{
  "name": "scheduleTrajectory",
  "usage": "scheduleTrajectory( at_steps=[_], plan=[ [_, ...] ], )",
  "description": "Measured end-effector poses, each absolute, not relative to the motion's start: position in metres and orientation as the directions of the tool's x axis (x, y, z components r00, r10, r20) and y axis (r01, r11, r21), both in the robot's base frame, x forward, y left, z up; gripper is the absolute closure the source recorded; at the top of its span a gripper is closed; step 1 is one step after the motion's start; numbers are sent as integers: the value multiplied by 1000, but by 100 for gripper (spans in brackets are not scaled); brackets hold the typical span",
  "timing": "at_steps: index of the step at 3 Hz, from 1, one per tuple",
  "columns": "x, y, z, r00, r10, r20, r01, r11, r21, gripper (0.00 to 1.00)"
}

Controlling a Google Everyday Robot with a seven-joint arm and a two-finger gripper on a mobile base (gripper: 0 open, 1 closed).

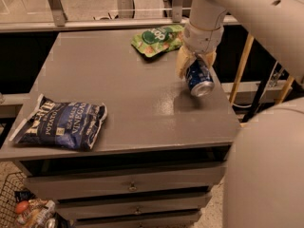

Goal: Place pepsi can upright

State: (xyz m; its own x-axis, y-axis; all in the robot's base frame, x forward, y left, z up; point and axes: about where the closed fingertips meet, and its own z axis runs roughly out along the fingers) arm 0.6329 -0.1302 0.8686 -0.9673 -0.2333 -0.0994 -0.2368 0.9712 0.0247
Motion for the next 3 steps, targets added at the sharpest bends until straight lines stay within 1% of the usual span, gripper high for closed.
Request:
scheduleTrajectory(
  at_steps=[1,2,3],
  plan=[
    [603,-125,899,-899,-350,-263,-380,922,72,100],
    [575,-111,904,-802,-417,-427,-522,837,163,100],
    [574,-88,909,-706,-373,-602,-615,745,260,100]
  ],
)
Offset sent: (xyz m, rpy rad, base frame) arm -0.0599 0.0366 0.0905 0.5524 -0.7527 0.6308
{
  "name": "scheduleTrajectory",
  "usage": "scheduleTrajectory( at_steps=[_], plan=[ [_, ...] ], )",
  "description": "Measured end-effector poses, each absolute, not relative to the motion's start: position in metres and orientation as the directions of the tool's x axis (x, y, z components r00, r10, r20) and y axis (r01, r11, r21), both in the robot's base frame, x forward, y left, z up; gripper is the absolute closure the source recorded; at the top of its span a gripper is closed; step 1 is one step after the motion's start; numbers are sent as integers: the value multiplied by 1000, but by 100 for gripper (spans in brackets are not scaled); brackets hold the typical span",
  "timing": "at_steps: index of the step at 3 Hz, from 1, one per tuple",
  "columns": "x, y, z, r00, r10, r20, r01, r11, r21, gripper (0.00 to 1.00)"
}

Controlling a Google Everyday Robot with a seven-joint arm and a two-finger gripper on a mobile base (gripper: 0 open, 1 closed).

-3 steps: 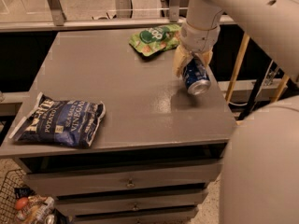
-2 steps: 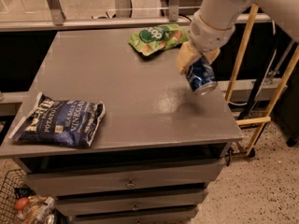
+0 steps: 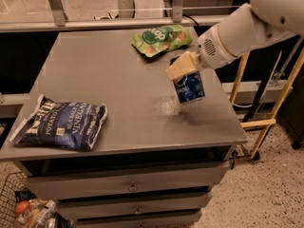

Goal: Place pepsi can upright

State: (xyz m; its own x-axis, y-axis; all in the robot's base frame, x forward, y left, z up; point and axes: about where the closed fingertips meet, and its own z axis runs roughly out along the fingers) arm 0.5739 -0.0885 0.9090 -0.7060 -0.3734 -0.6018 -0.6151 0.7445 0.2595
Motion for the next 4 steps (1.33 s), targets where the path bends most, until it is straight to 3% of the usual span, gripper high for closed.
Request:
scheduleTrajectory(
  at_steps=[1,2,4],
  plan=[
    [586,-75,932,-592,-231,-772,-680,657,325,100],
    [585,-76,960,-451,-176,-875,-761,588,274,100],
    [580,-67,962,-338,-225,-914,-826,537,173,100]
  ],
)
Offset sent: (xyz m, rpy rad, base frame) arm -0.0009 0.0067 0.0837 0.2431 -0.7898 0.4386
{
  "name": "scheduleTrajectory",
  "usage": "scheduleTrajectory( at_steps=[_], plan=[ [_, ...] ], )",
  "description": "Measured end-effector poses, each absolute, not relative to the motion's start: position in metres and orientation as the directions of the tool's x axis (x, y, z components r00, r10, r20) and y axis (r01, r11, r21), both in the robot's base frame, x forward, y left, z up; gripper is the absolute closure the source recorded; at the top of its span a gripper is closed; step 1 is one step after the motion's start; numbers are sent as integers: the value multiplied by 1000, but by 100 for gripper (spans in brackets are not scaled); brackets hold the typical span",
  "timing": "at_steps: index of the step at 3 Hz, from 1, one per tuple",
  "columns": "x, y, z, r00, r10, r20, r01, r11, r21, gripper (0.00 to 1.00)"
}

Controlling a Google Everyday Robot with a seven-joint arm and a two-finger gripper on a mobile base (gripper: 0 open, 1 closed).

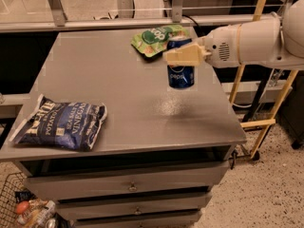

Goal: Place pepsi can upright

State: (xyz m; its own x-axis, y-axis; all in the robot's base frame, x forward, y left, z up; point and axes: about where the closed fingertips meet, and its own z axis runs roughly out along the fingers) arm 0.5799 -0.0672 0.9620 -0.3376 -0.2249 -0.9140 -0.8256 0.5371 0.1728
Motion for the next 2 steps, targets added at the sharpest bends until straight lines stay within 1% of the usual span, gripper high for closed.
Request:
scheduleTrajectory(
  at_steps=[1,2],
  plan=[
    [583,-68,960,-229,-216,-949,-872,478,102,100],
    [590,-69,947,-72,-201,-977,-915,402,-15,100]
  ],
)
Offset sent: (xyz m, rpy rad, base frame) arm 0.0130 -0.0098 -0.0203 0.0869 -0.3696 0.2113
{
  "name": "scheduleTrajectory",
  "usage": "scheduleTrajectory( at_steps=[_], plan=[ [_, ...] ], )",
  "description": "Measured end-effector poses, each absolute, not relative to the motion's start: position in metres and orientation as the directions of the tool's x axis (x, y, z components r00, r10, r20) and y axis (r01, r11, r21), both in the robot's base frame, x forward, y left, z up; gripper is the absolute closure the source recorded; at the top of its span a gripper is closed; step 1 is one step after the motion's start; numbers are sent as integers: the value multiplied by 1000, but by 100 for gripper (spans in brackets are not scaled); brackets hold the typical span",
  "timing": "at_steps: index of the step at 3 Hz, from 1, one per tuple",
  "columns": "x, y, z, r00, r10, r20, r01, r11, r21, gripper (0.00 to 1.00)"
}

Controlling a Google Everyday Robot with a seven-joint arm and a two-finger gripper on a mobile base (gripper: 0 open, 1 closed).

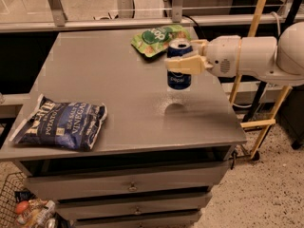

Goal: Place pepsi can upright

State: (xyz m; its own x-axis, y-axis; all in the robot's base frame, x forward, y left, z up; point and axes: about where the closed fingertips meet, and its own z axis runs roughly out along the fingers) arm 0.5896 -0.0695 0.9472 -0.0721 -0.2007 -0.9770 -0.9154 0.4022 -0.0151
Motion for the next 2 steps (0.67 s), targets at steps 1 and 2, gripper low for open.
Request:
scheduleTrajectory(
  at_steps=[1,2],
  plan=[
    [593,-70,935,-9,-201,-980,-926,372,-68,100],
    [597,-69,918,6,-187,-982,-933,352,-73,100]
  ],
)
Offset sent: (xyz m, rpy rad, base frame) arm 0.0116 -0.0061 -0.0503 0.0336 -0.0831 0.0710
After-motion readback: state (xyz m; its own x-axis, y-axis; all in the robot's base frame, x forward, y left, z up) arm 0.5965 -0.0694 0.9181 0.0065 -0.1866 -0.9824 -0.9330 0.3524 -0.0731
